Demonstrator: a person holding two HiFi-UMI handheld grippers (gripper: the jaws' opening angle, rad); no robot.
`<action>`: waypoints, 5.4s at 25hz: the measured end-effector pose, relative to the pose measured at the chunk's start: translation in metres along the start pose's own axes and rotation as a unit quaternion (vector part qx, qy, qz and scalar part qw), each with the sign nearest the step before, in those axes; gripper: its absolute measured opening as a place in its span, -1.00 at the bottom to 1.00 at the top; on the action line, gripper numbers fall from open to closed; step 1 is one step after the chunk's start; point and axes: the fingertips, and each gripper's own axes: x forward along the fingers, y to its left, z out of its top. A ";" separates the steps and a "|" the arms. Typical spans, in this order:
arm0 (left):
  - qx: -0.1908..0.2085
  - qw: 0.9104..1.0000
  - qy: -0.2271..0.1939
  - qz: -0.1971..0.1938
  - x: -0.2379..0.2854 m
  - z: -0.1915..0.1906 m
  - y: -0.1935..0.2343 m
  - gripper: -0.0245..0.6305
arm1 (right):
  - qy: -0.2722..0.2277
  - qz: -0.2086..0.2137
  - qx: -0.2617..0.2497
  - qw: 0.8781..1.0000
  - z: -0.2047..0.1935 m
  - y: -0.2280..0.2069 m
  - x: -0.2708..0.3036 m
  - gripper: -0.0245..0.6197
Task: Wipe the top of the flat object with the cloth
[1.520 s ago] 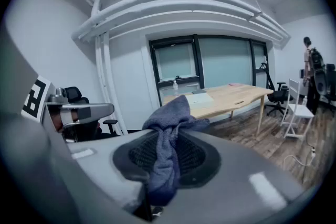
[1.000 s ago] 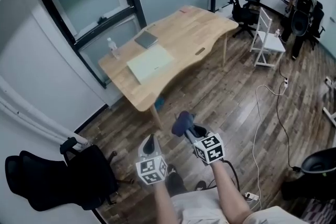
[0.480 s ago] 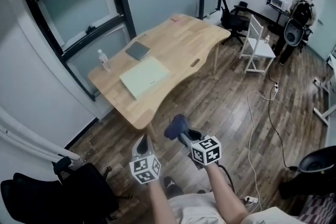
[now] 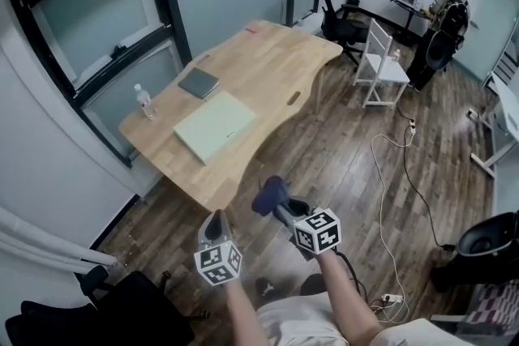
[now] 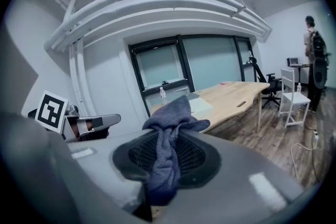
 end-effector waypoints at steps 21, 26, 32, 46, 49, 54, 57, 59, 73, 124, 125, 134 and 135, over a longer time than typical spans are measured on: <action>0.022 0.998 -0.017 0.064 0.040 0.050 0.087 -0.90 | -0.004 0.053 -0.065 0.996 0.075 0.004 0.103 -0.67; 0.036 0.994 -0.026 0.096 0.063 0.081 0.110 -0.90 | -0.029 0.076 -0.057 0.995 0.123 -0.010 0.140 -0.67; 0.039 0.993 -0.035 0.109 0.120 0.101 0.108 -0.90 | -0.020 0.092 -0.079 0.992 0.150 -0.038 0.185 -0.67; 0.046 0.992 -0.027 0.114 0.213 0.113 0.065 -0.90 | 0.002 0.103 -0.071 0.992 0.177 -0.132 0.217 -0.67; 0.050 0.991 -0.018 0.119 0.220 0.107 0.061 -0.90 | 0.008 0.108 -0.060 0.992 0.172 -0.143 0.221 -0.67; 0.057 0.990 -0.001 0.128 0.229 0.094 0.061 -0.90 | 0.019 0.115 -0.045 0.992 0.162 -0.151 0.238 -0.67; 0.055 0.990 0.011 0.133 0.234 0.084 0.064 -0.90 | 0.029 0.125 -0.042 0.991 0.157 -0.153 0.250 -0.67; 0.054 0.989 0.017 0.138 0.236 0.081 0.069 -0.90 | 0.035 0.132 -0.039 0.990 0.154 -0.152 0.259 -0.67; 0.060 0.982 0.040 0.172 0.246 0.075 0.089 -0.90 | 0.064 0.173 -0.001 0.983 0.143 -0.147 0.316 -0.67; -0.037 0.987 0.158 0.012 0.386 -0.001 0.223 -0.90 | 0.145 0.165 -0.097 0.971 0.147 -0.064 0.498 -0.67; -0.037 0.985 0.167 0.004 0.387 -0.009 0.223 -0.90 | 0.147 0.163 -0.097 0.971 0.143 -0.061 0.500 -0.67; -0.035 0.979 0.202 -0.010 0.402 -0.036 0.223 -0.90 | 0.111 0.183 -0.126 0.969 0.146 -0.040 0.519 -0.67; -0.032 0.978 0.204 -0.012 0.405 -0.037 0.224 -0.90 | 0.120 0.188 -0.135 0.965 0.143 -0.037 0.523 -0.67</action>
